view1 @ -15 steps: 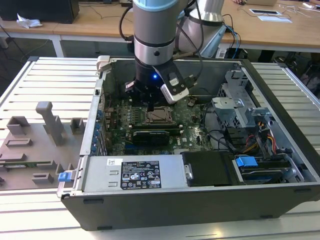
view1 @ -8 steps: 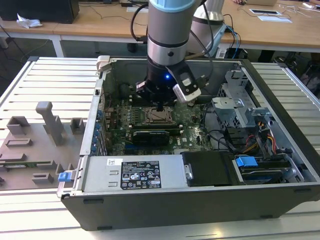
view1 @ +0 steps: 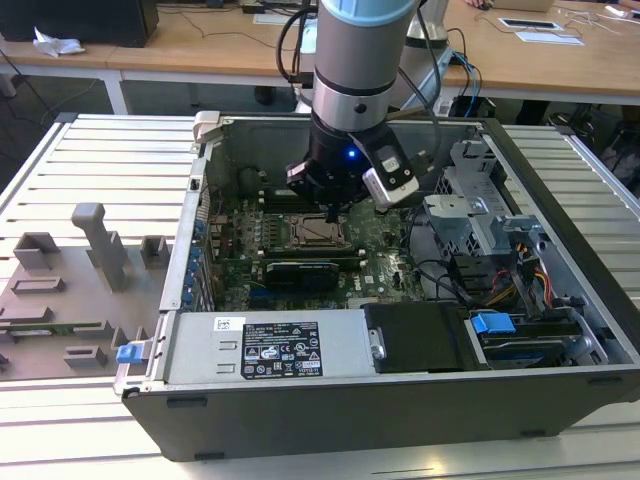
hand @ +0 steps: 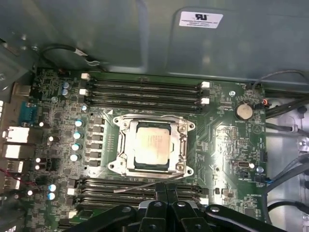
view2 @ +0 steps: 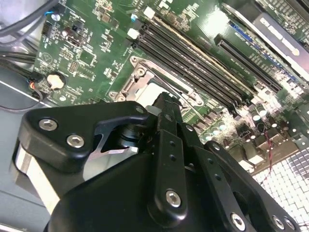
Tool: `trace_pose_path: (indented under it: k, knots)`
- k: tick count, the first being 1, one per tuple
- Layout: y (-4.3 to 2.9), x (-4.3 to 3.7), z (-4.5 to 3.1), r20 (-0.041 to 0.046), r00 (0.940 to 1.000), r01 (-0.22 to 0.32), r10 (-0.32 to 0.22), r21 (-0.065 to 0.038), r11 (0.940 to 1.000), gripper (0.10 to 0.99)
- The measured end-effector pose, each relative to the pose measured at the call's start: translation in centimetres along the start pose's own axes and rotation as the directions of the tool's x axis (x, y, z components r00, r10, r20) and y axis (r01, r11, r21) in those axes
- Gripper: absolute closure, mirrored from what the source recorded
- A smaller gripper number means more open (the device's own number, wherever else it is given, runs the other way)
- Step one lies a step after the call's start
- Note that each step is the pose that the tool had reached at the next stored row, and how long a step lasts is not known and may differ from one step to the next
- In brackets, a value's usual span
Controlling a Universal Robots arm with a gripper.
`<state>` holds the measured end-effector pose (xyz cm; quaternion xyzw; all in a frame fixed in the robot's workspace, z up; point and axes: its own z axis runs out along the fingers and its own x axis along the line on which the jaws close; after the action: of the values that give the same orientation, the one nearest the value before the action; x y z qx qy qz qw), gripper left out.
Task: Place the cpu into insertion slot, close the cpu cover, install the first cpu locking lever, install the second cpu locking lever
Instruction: 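Install the second cpu locking lever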
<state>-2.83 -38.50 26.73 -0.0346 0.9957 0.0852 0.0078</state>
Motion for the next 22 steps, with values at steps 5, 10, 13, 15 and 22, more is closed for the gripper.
trace_pose_path:
  k: [5, 10, 13, 15, 22]
  knots:
    - [-0.01, -0.17, 0.00, 0.0000, 1.0000, 0.000, 0.000, 0.000, 1.0000, 0.980]
    - [-0.08, -0.08, 0.42, 0.0221, 0.9922, -0.123, 0.122, 0.013, 0.9924, 0.980]
    - [-0.06, 0.28, 0.62, 0.0244, 0.9923, -0.122, 0.121, 0.050, 0.9912, 0.980]
    - [-0.08, 1.62, 1.27, 0.0244, 0.9923, -0.122, 0.121, 0.050, 0.9912, 0.980]
    - [0.13, 3.67, 3.14, 0.0243, 0.9923, -0.122, 0.121, 0.049, 0.9913, 0.980]
